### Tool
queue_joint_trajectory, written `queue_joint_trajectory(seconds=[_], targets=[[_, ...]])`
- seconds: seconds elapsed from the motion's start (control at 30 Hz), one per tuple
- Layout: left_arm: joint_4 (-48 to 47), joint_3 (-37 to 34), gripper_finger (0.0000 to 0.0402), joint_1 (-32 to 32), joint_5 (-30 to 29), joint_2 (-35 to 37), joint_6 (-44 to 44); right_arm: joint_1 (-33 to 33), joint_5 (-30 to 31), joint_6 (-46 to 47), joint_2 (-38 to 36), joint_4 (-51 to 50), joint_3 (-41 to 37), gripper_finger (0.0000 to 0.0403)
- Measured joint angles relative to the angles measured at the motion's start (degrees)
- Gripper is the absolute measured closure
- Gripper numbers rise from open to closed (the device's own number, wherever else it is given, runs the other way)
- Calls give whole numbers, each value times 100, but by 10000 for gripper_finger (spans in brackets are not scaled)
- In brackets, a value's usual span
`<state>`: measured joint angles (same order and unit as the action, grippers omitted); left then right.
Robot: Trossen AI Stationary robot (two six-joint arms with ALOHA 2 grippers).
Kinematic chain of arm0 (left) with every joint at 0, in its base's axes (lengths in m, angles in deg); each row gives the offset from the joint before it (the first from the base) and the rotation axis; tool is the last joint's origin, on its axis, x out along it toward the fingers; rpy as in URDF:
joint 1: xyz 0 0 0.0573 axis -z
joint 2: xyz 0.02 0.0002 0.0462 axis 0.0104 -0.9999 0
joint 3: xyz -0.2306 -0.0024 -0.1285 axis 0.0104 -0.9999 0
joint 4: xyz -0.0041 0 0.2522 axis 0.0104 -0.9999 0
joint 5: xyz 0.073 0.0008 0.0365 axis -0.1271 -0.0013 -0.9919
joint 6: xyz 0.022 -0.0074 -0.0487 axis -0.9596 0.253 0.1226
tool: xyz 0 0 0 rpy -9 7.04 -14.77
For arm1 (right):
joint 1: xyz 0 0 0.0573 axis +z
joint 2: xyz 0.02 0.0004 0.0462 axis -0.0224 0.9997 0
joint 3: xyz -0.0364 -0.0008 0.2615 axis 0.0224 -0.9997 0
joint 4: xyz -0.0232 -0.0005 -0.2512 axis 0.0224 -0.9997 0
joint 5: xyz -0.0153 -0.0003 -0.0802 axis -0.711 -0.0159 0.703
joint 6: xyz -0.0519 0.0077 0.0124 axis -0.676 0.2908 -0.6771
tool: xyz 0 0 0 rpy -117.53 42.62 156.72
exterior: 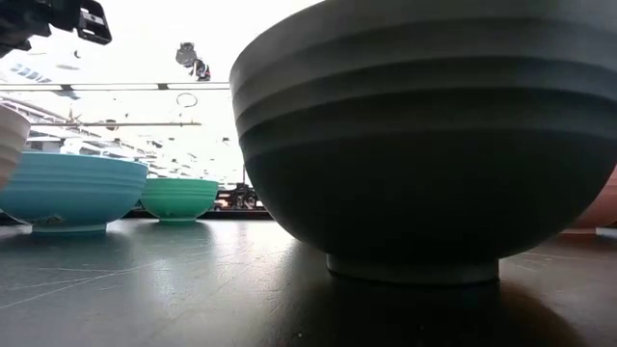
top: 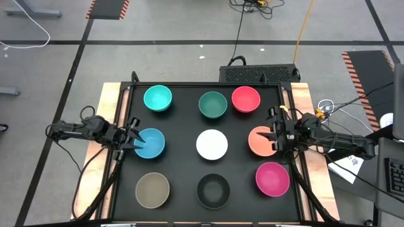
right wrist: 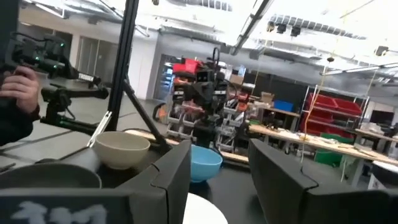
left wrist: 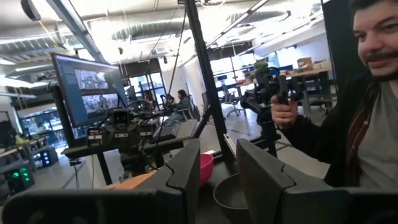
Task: Nest bowls inside each other
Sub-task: Stack the orange bowl on top of the white bowl
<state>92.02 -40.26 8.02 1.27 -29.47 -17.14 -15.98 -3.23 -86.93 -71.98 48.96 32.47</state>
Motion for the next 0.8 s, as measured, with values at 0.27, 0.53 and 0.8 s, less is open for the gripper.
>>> queue_joint_trajectory(seconds=[0.27, 0.53, 0.8], targets=[[-2, -2, 293, 0, -14, -1, 120, 2, 0, 51, -7, 184, 2, 252], [0, -2, 293, 0, -14, -1, -38, 7, -2, 239, -4, 211, 2, 252], [-20, -2, 293, 1, -14, 0, 6, 4, 89, 345, 15, 218, 11, 252]])
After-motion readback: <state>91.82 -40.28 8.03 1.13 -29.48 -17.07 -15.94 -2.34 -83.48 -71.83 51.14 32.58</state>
